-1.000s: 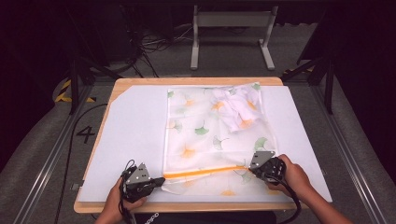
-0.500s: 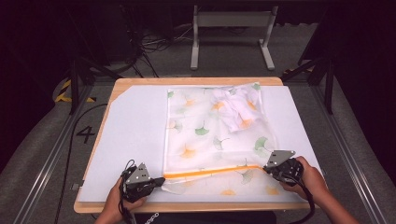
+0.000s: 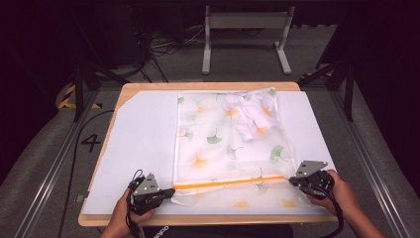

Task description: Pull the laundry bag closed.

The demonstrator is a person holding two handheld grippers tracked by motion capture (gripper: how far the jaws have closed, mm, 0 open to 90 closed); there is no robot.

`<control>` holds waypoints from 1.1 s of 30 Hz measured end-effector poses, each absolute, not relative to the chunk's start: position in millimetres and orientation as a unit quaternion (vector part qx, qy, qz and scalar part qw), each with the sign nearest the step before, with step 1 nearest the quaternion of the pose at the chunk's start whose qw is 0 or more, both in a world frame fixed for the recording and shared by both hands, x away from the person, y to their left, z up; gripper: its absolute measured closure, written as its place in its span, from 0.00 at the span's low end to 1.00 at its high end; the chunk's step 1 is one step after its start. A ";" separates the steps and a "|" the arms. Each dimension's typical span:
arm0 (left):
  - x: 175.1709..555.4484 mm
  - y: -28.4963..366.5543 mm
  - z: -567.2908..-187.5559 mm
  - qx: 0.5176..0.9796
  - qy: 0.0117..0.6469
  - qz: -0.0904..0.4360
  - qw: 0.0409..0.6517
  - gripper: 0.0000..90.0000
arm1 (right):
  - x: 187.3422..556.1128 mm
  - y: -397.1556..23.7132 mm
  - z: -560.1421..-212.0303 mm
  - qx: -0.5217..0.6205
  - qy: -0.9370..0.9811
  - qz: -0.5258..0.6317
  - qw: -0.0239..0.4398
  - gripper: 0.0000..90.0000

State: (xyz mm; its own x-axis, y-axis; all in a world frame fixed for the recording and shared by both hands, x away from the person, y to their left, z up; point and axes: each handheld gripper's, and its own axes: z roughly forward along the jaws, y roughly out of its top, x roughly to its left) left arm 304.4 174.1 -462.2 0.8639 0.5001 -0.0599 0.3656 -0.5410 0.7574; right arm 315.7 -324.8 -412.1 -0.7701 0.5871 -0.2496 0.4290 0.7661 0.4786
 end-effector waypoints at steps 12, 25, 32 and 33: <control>304.7 174.2 -462.2 0.874 0.247 0.083 0.410 1.00 | 313.2 -343.9 -410.5 0.302 0.908 0.207 0.204 1.00; 304.5 174.4 -462.2 0.873 0.248 0.082 0.411 1.00 | 311.0 -351.2 -413.7 0.310 0.903 0.220 0.198 1.00; 304.2 174.4 -462.0 0.874 0.249 0.083 0.410 1.00 | 308.5 -353.5 -414.9 0.314 0.901 0.225 0.197 1.00; 304.2 174.4 -461.9 0.874 0.249 0.083 0.410 1.00 | 308.5 -354.1 -415.2 0.316 0.900 0.226 0.199 1.00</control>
